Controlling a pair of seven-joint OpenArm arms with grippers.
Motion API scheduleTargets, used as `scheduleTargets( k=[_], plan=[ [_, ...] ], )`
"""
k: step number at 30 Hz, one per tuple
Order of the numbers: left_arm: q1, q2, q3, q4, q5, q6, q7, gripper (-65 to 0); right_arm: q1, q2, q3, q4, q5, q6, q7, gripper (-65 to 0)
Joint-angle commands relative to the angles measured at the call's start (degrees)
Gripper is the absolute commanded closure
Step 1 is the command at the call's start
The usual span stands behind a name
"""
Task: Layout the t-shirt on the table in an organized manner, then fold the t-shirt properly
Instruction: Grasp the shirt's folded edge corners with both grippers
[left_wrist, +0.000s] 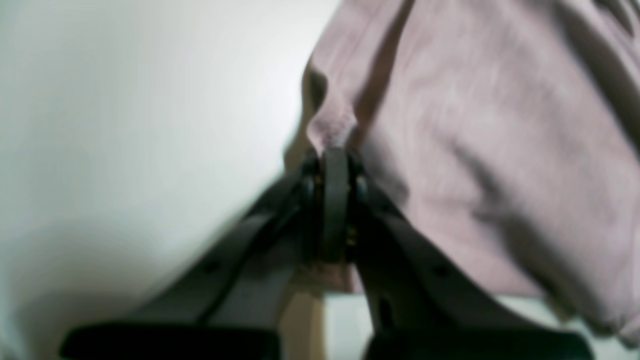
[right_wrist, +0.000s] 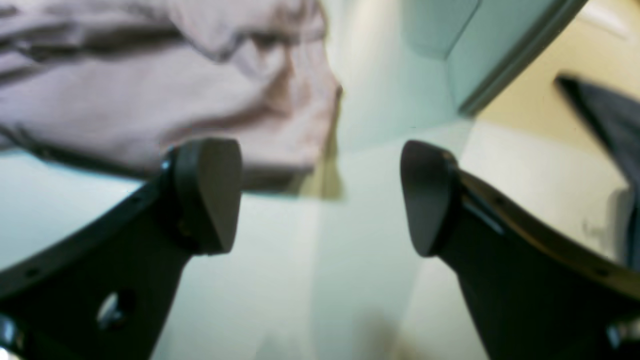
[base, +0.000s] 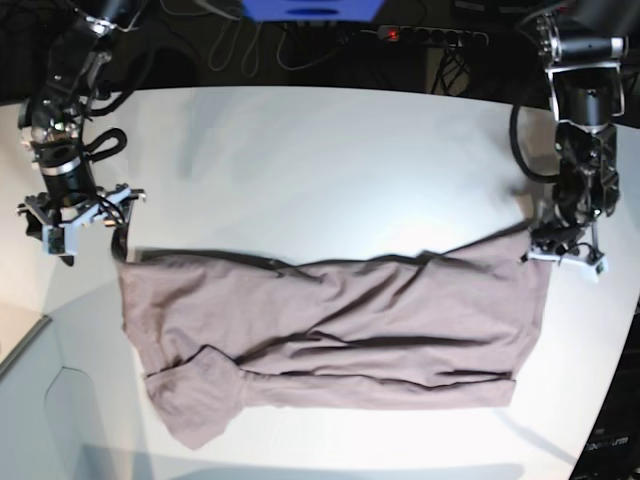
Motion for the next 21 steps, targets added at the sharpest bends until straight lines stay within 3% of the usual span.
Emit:
scheduleTargets(
  k=[1,6,11,13,15,21],
  plan=[
    [0.89,-0.36,-1.29,1.69,0.7,0.97,2.97,0.0,1.36,1.7,0.15,-0.82,0.72,0.31,1.87,-46.3],
    [4.41,-0.09,-8.76,8.45,0.7,0.89,7.54,0.0,3.03,6.1,0.06,-9.87,0.72,0.4,1.96,-46.3],
    [4.59,-0.27,-11.31,10.12,0.7,0.89,11.06,-0.1,5.32,10.67,-0.2,-21.21,0.81,0.4,2.57,-46.3],
    [4.59,-0.27,-11.31,10.12,0.7,0.89,11.15,-0.1,6.73,11.37,-0.29,-24.73,0.81,1.02,3.36,-46.3],
    [4.59,-0.09,-11.31,10.12,0.7,0.89,11.24,-0.1,7.69,11.64,-0.29,-26.84,0.81,5.19,5.56,-46.2],
    [4.59,0.08,-11.31,10.12,0.7,0.89,11.24,-0.1,11.38,11.64,-0.38,-30.71,0.55,5.19,7.23,-46.1]
  ],
)
